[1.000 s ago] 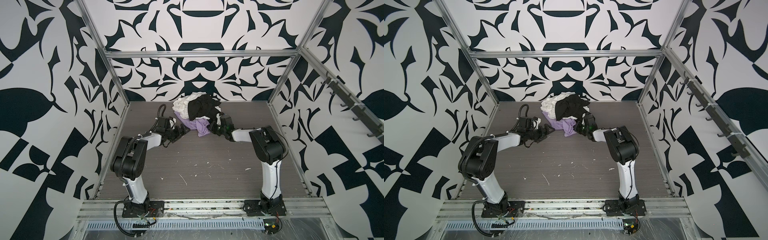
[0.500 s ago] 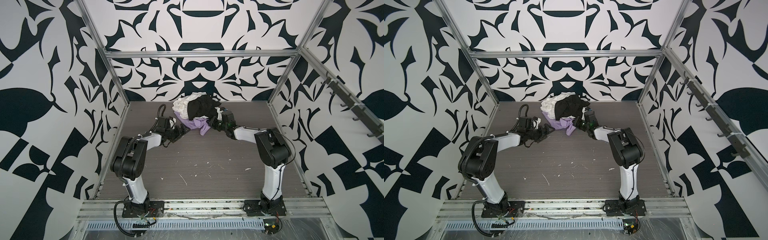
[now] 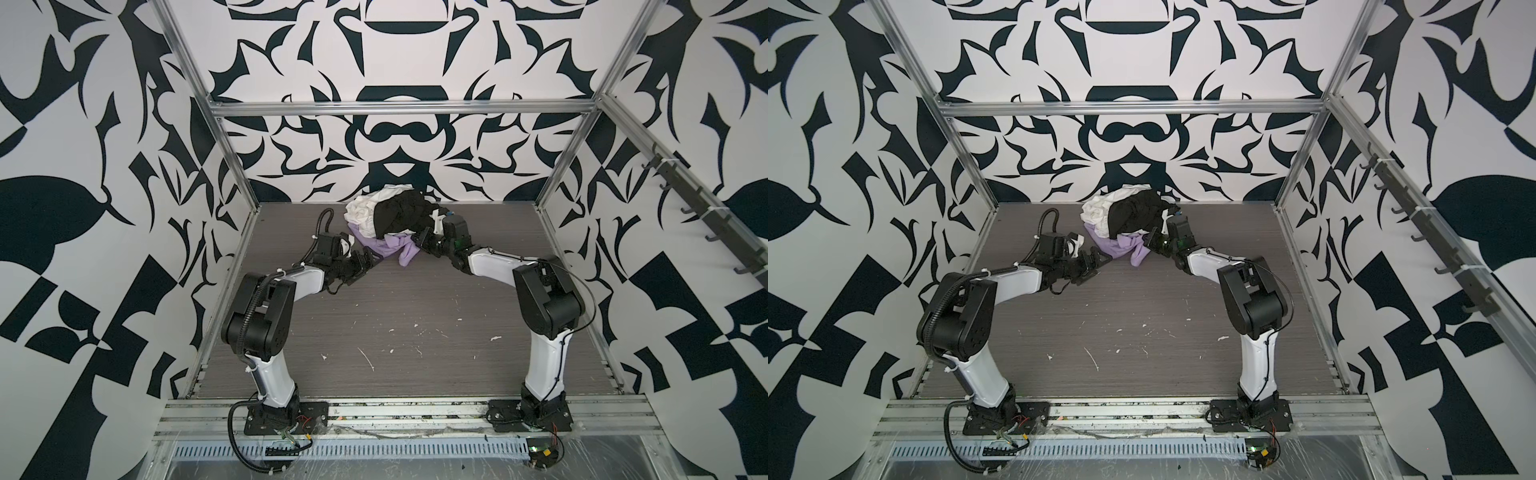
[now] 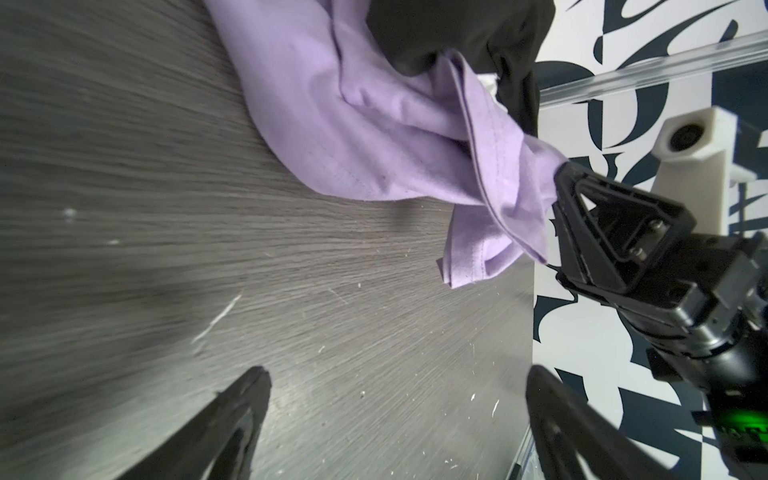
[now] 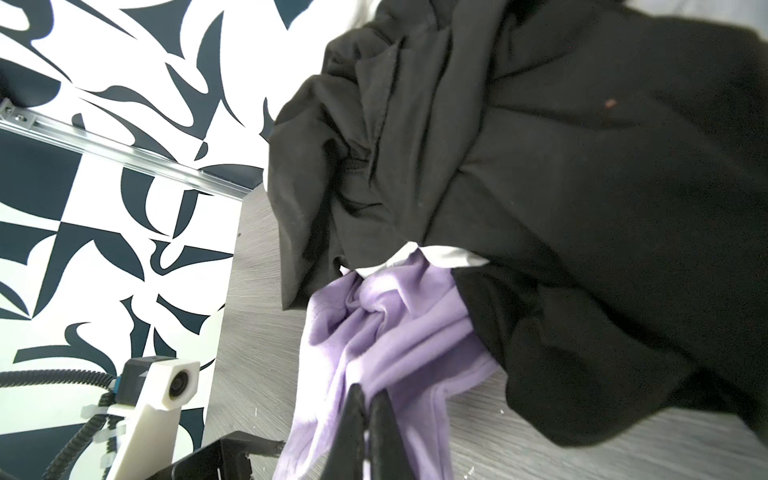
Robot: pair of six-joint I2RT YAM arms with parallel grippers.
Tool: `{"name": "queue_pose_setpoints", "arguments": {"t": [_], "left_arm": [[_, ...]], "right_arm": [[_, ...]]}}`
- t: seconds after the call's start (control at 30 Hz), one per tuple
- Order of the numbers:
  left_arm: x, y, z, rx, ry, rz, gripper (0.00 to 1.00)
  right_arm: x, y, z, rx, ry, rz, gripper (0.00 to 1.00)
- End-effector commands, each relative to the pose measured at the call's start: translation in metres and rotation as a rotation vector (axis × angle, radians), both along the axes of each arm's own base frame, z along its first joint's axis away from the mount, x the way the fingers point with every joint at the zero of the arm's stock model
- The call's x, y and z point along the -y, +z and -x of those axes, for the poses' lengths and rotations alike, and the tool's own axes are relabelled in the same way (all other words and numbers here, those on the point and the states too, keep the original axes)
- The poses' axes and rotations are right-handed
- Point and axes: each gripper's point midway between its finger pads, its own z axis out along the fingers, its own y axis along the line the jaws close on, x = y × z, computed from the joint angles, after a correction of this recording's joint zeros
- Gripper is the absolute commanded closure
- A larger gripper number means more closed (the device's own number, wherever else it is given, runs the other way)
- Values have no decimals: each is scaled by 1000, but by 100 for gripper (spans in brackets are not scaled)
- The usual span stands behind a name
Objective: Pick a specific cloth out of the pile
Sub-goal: 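Close the right gripper on the lavender cloth while the left gripper approaches it, then grasp another edge of the lavender cloth with the left gripper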
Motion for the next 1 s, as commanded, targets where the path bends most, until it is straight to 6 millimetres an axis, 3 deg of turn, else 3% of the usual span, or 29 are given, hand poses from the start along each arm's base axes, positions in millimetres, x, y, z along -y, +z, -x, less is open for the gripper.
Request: {"name": "queue_pose_setpoints", "arguments": {"t": [0.0,0.5,0.7,0.97], "left_arm": [[8,16,0,45,-26,24,2],[9,30,-13,133,-72,-46,5],[-3,11,-17,180,-74,-186,6],[-11,13,-21,243,-51,-250,10]], "right_arm": [[-13,88,-2,197,52,-54,100],[-14,138,-3,284,66,-47,100],[-19,155,1,298,76,-71,100],[-20,180,15,325,100,-65,100]]}}
